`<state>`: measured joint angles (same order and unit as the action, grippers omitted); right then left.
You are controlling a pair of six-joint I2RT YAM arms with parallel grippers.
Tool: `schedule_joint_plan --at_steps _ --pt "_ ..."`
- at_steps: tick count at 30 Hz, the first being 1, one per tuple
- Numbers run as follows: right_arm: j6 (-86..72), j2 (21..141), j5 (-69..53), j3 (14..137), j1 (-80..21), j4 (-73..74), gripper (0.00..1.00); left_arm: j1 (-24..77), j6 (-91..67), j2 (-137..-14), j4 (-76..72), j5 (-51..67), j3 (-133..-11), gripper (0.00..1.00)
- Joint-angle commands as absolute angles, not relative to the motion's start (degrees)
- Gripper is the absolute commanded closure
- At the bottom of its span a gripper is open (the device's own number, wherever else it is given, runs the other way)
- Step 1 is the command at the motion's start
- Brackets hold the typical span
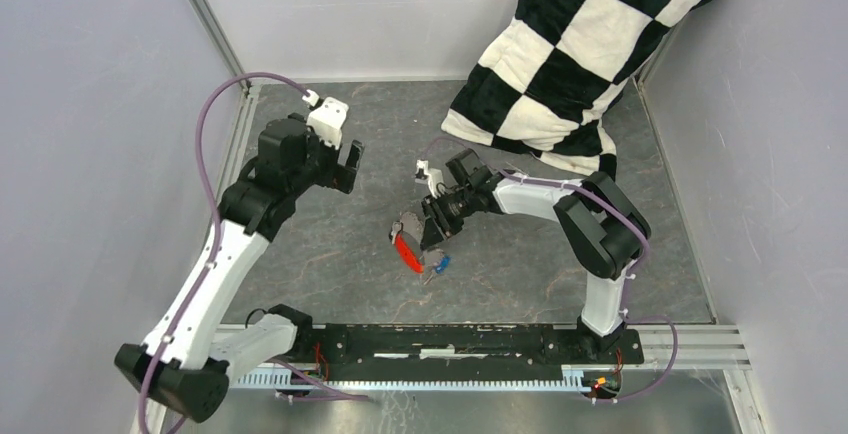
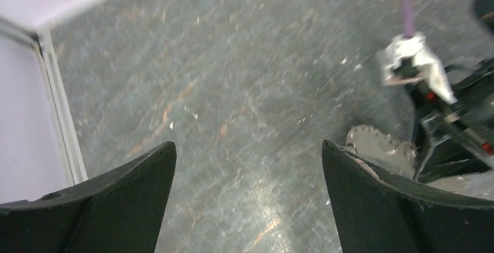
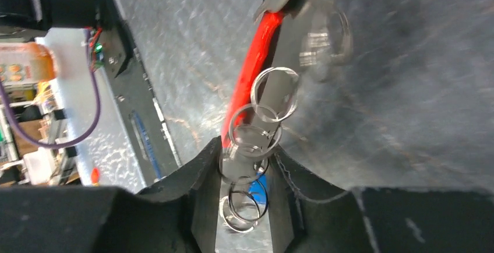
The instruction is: Put the keys on the keyring
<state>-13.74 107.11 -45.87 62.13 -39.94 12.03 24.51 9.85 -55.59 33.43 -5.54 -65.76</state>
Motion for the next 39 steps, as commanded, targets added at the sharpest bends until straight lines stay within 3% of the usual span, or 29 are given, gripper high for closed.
schedule_joint_plan --at_steps 1,4,6,12,17,24,27,33,39 --pt "-9.41 109.19 -41.43 66.34 -36.84 12.74 0.6 16.03 7.64 -61.15 40.27 3.6 -66.53 0.0" --pt "-7.62 110.82 -39.86 67.52 -35.47 12.4 0.49 8.58 9.81 -66.5 42.11 11.41 -65.88 0.0" --pt "-6.9 111.56 -38.92 68.1 -35.03 11.56 0.02 5.99 11.32 -68.81 42.25 14.1 -65.13 0.0" --pt "-2.16 110.72 -30.37 72.14 -34.17 15.52 0.02 5.36 12.53 -68.13 35.92 14.72 -60.17 0.0" --pt "-0.46 100.8 -18.38 68.26 -33.53 12.62 0.02 5.27 12.71 -70.32 33.96 14.67 -57.96 0.0" --pt "2.09 72.84 2.8 42.96 -32.61 -5.48 0.02 2.54 13.33 -69.51 22.75 13.93 -50.42 0.0" --pt "2.54 66.37 8.5 35.63 -30.84 -8.24 0.02 0.47 12.21 -71.31 16.39 14.46 -47.07 0.0" --pt "-1.92 58.02 27.83 24.04 -24.48 -12.23 0.02 -2.12 11.26 -68.54 -7.92 16.62 -32.75 0.0" --pt "11.93 53.15 44.58 4.95 -21.97 -42.52 0.02 -3.04 4.74 -66.95 -39.37 19.18 -15.5 0.0"
